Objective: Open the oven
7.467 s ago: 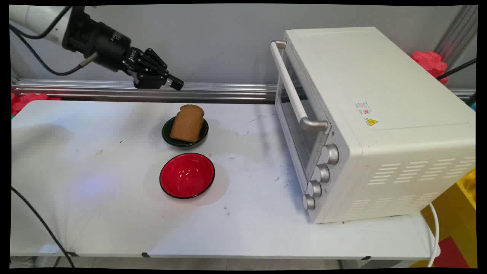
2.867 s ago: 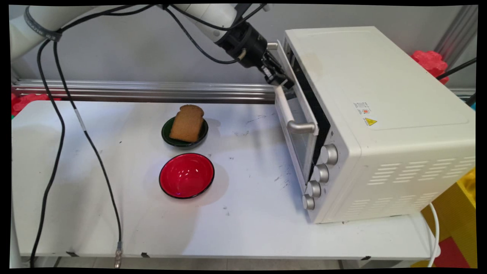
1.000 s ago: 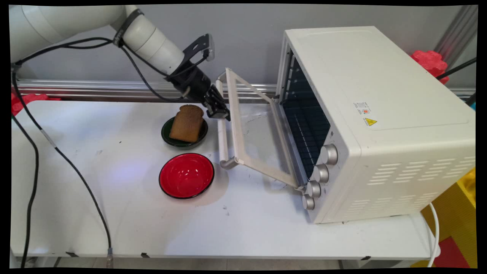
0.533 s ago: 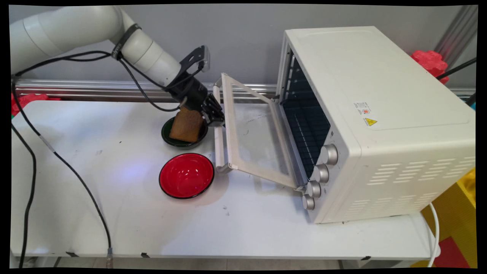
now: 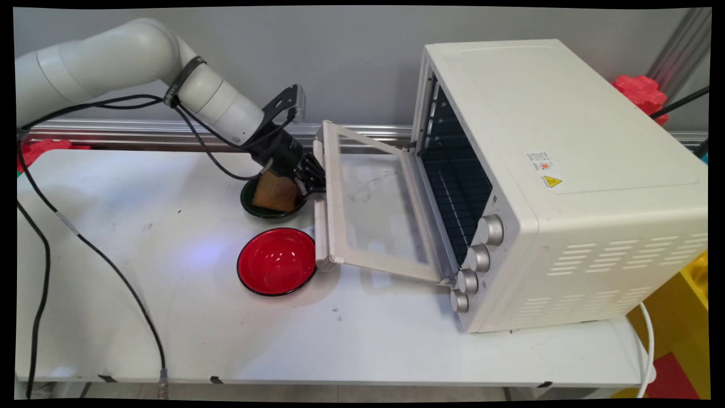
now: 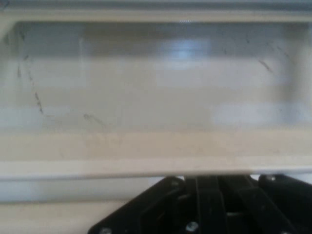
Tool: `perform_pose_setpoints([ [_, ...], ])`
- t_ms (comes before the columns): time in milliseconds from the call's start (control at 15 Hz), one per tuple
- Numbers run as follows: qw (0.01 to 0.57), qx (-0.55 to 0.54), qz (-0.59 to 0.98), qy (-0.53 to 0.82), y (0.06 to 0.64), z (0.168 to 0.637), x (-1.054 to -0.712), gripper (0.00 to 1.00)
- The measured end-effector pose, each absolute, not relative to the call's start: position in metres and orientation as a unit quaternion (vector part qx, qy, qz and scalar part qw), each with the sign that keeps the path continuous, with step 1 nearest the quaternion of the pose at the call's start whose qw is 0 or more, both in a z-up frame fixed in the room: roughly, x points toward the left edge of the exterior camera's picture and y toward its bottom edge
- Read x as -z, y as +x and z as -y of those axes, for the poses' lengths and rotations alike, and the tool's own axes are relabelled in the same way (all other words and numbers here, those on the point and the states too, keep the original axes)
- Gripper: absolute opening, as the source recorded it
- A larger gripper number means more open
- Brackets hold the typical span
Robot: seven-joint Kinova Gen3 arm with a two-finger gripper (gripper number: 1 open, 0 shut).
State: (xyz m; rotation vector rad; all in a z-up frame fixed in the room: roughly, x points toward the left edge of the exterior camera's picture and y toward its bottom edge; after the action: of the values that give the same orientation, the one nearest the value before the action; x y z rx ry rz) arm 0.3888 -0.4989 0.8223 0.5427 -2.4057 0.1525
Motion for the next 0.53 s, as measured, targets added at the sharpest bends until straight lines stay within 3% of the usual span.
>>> perform_pose_setpoints([
  [533,0.333,-0.057,0.918,0.207,0.403,0.494,-0.810,0.00],
])
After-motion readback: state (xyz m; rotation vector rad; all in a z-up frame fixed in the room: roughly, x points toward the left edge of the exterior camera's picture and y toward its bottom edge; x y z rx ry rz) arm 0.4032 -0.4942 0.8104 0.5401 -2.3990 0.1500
